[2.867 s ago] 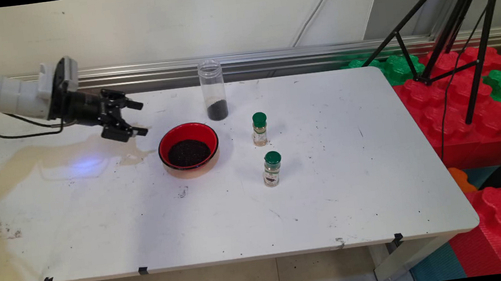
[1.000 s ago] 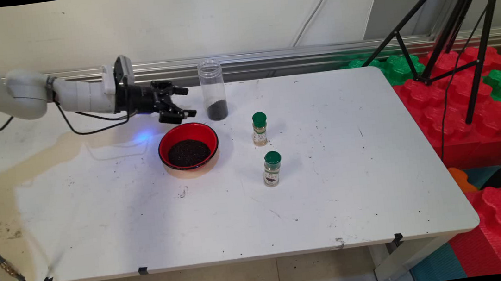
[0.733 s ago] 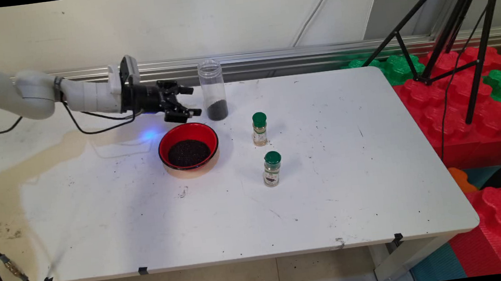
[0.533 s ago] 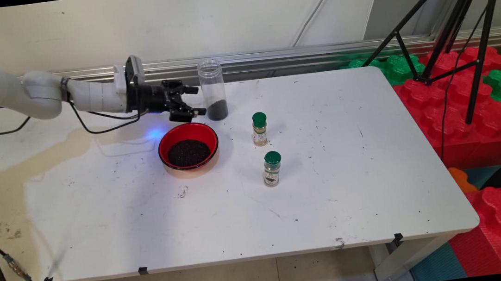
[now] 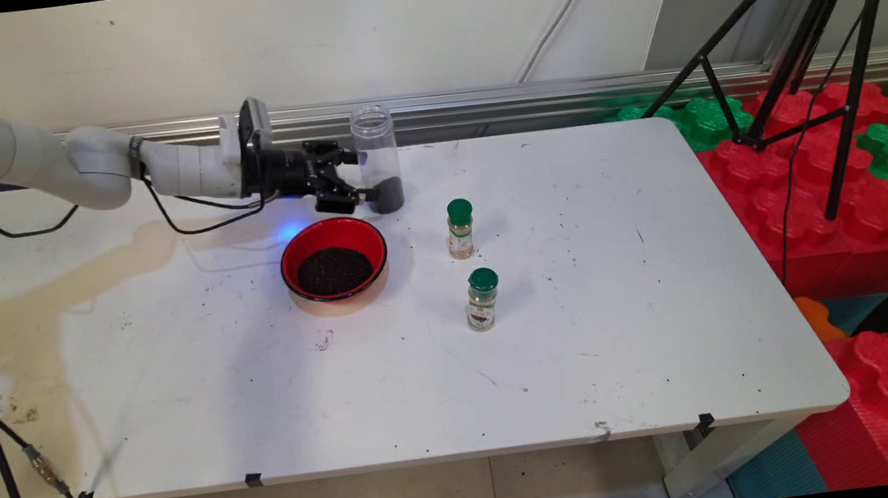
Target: Pick up the black seasoning powder from the table
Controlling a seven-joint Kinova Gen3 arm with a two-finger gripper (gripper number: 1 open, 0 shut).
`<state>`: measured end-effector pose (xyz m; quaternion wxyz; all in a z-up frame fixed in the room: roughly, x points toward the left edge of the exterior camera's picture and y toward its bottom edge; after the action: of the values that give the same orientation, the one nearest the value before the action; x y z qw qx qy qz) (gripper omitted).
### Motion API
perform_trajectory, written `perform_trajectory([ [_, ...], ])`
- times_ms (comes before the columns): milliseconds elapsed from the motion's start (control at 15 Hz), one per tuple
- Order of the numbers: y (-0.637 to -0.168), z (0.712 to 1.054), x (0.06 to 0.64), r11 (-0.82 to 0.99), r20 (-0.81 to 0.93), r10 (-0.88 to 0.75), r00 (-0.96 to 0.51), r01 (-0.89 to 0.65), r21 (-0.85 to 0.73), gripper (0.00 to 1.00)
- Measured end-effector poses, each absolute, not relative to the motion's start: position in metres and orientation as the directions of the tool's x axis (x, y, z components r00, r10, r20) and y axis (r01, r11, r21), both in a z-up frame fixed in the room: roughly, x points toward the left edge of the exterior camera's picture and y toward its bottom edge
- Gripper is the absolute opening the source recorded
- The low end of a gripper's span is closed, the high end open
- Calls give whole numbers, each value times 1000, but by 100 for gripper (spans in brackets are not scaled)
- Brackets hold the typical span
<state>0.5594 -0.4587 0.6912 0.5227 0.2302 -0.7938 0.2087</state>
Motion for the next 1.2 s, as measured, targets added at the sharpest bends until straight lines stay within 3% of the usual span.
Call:
perform_trajectory([
  [1067, -487, 682, 545, 814, 938, -140, -318, -577, -74, 100],
  [1133, -487, 682, 545, 814, 938, -140, -318, -576, -74, 0],
  [1200, -488, 682, 545, 815, 938, -139, -318, -575, -74, 0],
])
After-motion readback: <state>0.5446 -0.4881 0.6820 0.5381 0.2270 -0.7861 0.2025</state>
